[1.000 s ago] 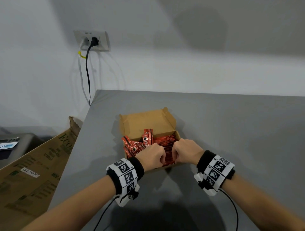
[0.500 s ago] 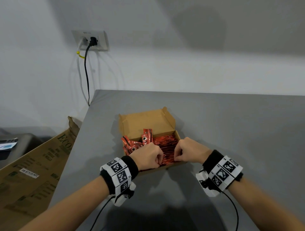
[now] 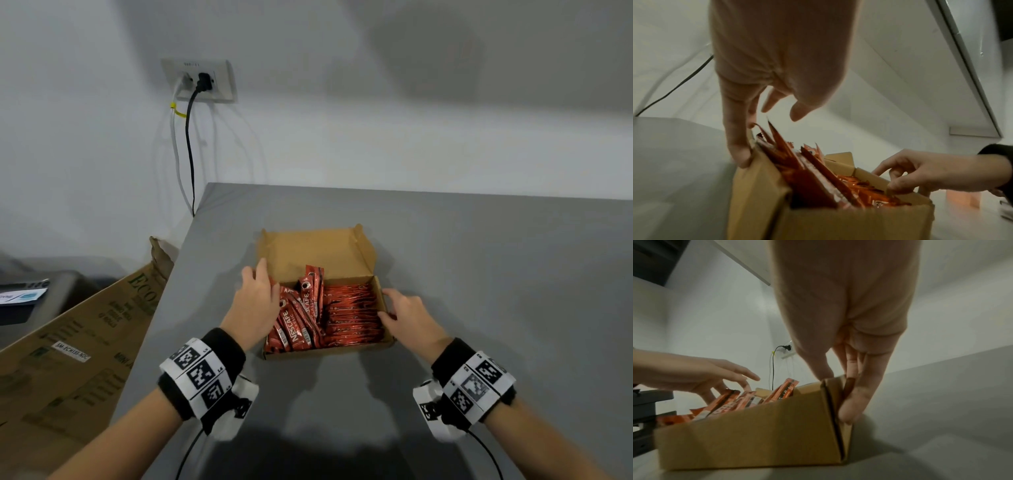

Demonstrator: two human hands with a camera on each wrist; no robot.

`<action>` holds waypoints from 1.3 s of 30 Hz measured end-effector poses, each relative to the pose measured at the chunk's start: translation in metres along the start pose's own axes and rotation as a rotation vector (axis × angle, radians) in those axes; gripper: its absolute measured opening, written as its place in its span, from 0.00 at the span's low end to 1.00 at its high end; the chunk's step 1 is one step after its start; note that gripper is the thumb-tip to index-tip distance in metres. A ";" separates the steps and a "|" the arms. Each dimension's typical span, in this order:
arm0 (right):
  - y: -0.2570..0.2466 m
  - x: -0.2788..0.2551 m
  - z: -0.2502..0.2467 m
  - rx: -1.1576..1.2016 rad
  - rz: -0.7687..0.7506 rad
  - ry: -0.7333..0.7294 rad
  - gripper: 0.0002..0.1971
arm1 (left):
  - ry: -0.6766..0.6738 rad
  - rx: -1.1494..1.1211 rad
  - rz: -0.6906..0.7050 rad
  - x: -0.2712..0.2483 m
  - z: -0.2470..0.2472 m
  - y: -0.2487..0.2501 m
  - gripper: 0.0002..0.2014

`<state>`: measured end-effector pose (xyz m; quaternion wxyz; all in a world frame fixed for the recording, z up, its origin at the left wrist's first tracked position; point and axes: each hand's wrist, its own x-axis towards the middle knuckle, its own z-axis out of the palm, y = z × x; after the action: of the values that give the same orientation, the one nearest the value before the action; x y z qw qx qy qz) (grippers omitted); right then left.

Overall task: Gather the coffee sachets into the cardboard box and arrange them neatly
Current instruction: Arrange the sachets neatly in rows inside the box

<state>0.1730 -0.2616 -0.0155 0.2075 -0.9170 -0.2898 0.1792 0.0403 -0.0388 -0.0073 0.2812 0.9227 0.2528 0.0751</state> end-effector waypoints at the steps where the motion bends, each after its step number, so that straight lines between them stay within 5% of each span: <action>1: -0.001 -0.001 0.001 0.013 0.009 -0.013 0.22 | 0.016 -0.028 0.010 0.001 0.001 -0.002 0.22; 4: -0.003 -0.007 0.003 0.028 0.000 0.017 0.26 | 0.041 -0.061 0.021 0.000 0.001 -0.008 0.21; 7: -0.010 -0.017 0.003 -0.186 -0.297 0.195 0.22 | 0.070 0.040 0.127 -0.006 0.005 -0.015 0.22; 12: -0.037 -0.017 0.018 -0.204 -0.641 -0.131 0.28 | -0.078 0.211 0.283 -0.010 0.017 -0.015 0.28; 16: -0.050 -0.012 0.028 -0.315 -0.745 -0.187 0.27 | -0.199 0.354 0.345 -0.006 0.023 -0.021 0.40; 21: -0.050 -0.008 0.026 -0.314 -0.797 -0.173 0.18 | -0.179 0.326 0.358 -0.004 0.022 -0.024 0.40; 25: -0.044 -0.005 0.024 -0.124 -0.714 0.054 0.19 | -0.099 0.232 0.369 -0.002 0.017 -0.019 0.32; 29: -0.032 0.011 0.015 -0.113 -0.442 0.212 0.11 | -0.002 0.152 0.359 0.014 0.000 0.004 0.21; 34: -0.026 0.016 0.013 -0.115 -0.299 0.207 0.13 | -0.265 0.329 0.586 0.042 -0.003 0.028 0.31; 39: -0.019 0.016 0.009 -0.014 -0.249 0.205 0.13 | -0.394 0.460 0.628 0.051 0.002 0.036 0.21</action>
<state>0.1726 -0.2347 -0.0177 0.2502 -0.8888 -0.3798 0.0555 0.1002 -0.0391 0.0110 0.0747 0.9902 -0.0884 -0.0786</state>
